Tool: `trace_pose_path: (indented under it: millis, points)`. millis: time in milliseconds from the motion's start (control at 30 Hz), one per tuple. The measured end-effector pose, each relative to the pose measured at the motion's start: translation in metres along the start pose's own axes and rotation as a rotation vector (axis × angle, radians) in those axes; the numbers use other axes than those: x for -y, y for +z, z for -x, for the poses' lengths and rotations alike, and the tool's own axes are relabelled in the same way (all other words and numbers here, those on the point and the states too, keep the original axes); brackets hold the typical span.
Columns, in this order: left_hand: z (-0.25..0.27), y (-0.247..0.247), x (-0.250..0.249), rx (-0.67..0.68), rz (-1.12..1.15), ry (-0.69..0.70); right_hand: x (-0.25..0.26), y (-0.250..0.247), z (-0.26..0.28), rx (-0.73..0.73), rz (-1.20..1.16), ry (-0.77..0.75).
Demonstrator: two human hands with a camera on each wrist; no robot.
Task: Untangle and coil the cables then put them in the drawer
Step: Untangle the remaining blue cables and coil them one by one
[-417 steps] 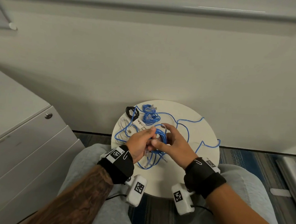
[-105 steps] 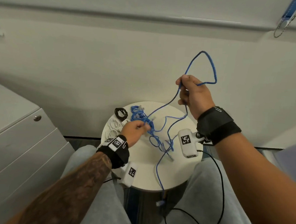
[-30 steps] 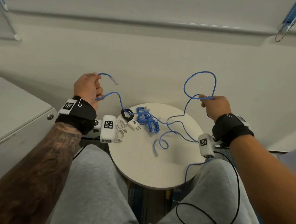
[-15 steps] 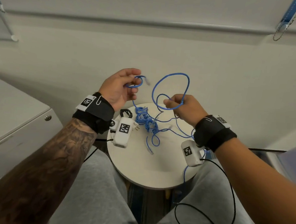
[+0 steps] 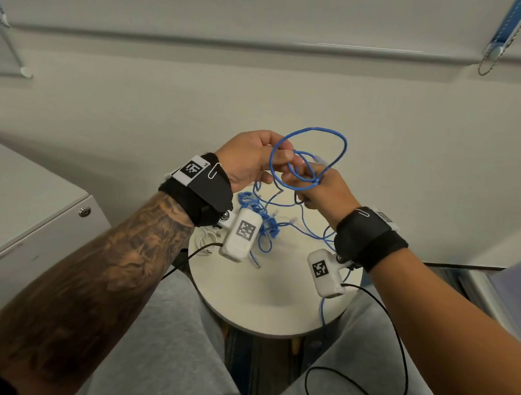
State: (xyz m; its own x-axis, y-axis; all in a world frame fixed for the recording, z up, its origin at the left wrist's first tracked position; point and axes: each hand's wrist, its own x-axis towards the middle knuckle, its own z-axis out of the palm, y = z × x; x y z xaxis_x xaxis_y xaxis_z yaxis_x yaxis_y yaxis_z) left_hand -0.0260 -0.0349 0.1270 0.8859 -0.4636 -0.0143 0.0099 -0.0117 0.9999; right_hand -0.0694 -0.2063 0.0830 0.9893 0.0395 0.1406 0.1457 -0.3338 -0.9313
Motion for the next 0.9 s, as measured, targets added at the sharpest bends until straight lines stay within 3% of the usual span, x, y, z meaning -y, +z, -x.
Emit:
trace_pose_path:
  millis: [133, 300, 367, 467, 533, 600, 700, 833, 900]
  points:
    - [0.000, -0.004, 0.004, -0.147, -0.056, 0.022, 0.002, -0.008, 0.003, 0.032, -0.101, 0.040]
    - [0.003, -0.003, 0.008, -0.125, -0.223, 0.090, 0.009, -0.005, 0.002, -0.029, -0.128, 0.043]
    - [0.005, -0.003, 0.006, -0.143, -0.191, 0.143, 0.013, -0.005, 0.001, -0.073, -0.132, 0.044]
    - [0.001, -0.019, 0.012, -0.473, 0.129, 0.222, 0.020, -0.010, -0.002, -0.098, -0.183, 0.053]
    - [-0.006, -0.029, 0.029, -0.608, 0.202, 0.158, 0.025, -0.016, -0.004, -0.109, -0.254, 0.059]
    - [-0.011, -0.029, 0.058, -0.515, -0.102, 0.018, 0.029, -0.020, -0.005, -0.113, -0.308, 0.061]
    - [-0.018, -0.014, 0.091, -0.189, -0.442, -0.112, 0.032, -0.022, -0.005, -0.107, -0.311, 0.052]
    - [-0.030, -0.005, 0.102, -0.220, -0.525, -0.019, 0.030, -0.030, -0.006, -0.140, -0.316, 0.056]
    - [-0.033, -0.003, 0.102, -0.173, -0.480, -0.041, 0.027, -0.035, -0.005, -0.170, -0.305, 0.065]
